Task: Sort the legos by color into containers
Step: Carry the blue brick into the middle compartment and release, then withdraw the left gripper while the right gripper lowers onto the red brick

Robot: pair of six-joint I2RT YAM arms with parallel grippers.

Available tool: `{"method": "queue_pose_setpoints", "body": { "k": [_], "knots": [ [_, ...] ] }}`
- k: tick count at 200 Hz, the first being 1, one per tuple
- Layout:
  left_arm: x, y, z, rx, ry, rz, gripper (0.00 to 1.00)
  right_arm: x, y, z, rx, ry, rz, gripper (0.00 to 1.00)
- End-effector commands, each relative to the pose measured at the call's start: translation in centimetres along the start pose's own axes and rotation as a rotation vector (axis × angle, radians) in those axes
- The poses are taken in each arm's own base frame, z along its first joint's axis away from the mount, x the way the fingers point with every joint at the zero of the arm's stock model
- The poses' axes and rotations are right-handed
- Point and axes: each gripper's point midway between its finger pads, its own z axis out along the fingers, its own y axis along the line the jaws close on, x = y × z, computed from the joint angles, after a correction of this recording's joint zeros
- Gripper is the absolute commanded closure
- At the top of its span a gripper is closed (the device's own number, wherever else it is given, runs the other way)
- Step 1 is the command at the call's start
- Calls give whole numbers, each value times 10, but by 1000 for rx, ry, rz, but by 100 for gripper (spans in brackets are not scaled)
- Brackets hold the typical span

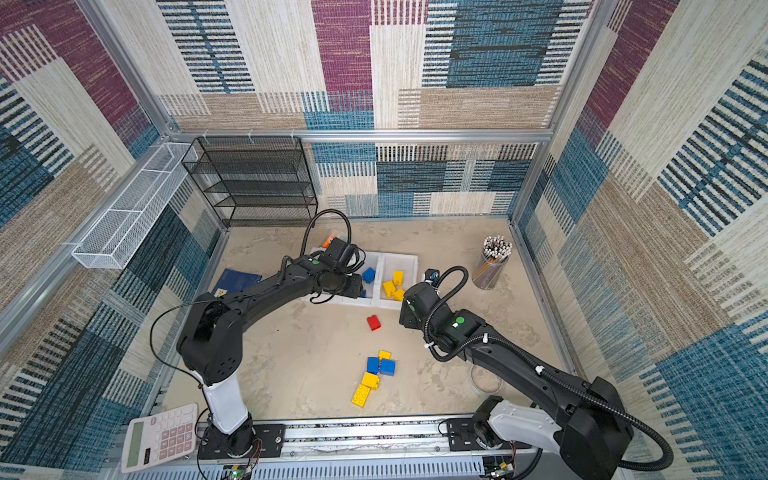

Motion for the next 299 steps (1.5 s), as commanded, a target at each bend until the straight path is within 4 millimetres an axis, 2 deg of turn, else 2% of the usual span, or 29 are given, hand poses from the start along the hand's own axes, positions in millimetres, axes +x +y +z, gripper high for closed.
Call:
{"method": "queue_pose_setpoints", "body": {
  "k": [1, 27, 68, 102, 129, 148, 174, 205, 241, 264, 299],
  "knots": [
    [-12, -2, 13, 37, 30, 51, 57, -11, 1, 1, 9, -28, -14, 26],
    [-24, -1, 25, 45, 36, 52, 57, -15, 0, 6, 10, -27, -13, 26],
    [-27, -1, 33, 74, 36, 48, 55, -17, -5, 14, 23, -9, -17, 26],
    [-29, -1, 24, 68, 34, 51, 41, -22, -4, 13, 22, -14, -18, 24],
    [-27, -3, 10, 82, 12, 28, 39, -21, -6, 11, 21, -15, -17, 24],
    [-18, -2, -3, 91, 5, -4, 39, -17, -7, 12, 20, 1, -27, 24],
    [1, 0, -33, 108, -36, -43, 38, -11, -1, 15, -2, 37, -66, 25],
    [40, 6, -67, 131, -59, -56, 38, 3, 12, 27, -19, 87, -155, 28],
    [103, 28, -89, 87, -41, -116, 38, 32, 44, 48, -54, 150, -253, 28],
    [136, 40, -102, 72, -61, -168, 37, 45, 62, 60, -82, 180, -291, 28],
    [163, 54, -122, 61, -139, -238, 36, 61, 78, 81, -94, 231, -367, 28]
  ]
}}
